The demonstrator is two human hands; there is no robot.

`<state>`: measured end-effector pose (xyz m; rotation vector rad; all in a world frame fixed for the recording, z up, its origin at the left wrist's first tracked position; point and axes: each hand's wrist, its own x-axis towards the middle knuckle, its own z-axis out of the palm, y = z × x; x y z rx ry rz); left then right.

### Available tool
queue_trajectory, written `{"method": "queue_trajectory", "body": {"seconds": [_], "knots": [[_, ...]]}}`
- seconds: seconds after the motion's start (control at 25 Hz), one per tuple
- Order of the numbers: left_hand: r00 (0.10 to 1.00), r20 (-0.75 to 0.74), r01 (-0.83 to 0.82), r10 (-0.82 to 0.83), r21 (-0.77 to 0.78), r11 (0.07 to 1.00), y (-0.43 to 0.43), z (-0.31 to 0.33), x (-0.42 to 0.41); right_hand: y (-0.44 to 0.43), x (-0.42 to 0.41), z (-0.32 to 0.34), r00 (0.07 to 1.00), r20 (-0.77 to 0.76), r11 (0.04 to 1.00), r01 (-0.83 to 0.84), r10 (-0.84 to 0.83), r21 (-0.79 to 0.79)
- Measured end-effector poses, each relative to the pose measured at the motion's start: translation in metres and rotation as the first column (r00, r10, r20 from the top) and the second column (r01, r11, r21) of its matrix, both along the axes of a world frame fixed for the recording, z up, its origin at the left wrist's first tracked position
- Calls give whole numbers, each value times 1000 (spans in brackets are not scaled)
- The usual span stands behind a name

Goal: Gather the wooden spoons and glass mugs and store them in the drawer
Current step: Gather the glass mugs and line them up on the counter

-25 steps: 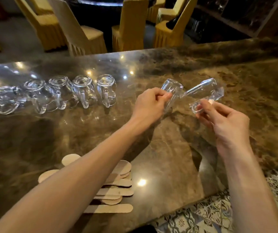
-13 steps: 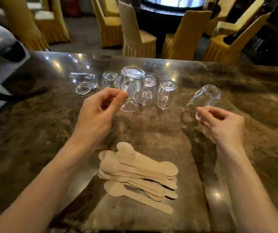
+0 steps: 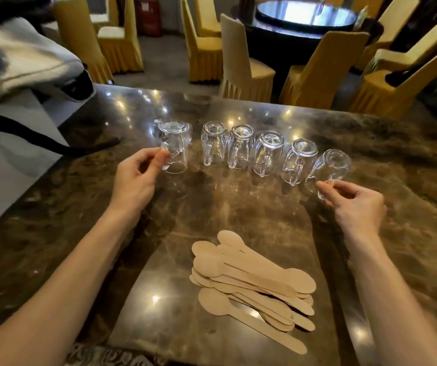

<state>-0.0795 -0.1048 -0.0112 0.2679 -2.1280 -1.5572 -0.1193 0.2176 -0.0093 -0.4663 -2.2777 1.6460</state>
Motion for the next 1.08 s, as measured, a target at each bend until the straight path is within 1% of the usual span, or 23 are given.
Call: {"method": "queue_trajectory", "body": {"seconds": [0.2, 0.32, 0.6, 0.76, 0.84, 1.0, 1.08], "knots": [[999, 38, 39, -39, -1, 999, 1, -19, -23, -3, -6, -1, 1000, 23, 1000, 20, -20, -13], [998, 53, 26, -26, -3, 1000, 0, -27, -33, -2, -10, 0, 999, 42, 1000, 30, -30, -3], [998, 65, 22, -22, -5, 1000, -5, -31, -54, -2, -20, 5, 998, 61, 1000, 21, -21, 3], [995, 84, 47, -47, -4, 999, -11, -38, -60, 0, -26, 3, 997, 74, 1000, 1, -1, 4], [995, 82, 66, -65, -7, 998, -12, -40, -61, 1, -26, 0, 998, 65, 998, -5, 0, 63], [990, 86, 119, -115, -50, 992, -17, -39, -59, -2, -19, -7, 999, 47, 965, -15, 3, 262], [987, 81, 143, -136, -81, 986, -20, -37, -59, -5, -17, -10, 999, 38, 948, -10, -2, 318]]}}
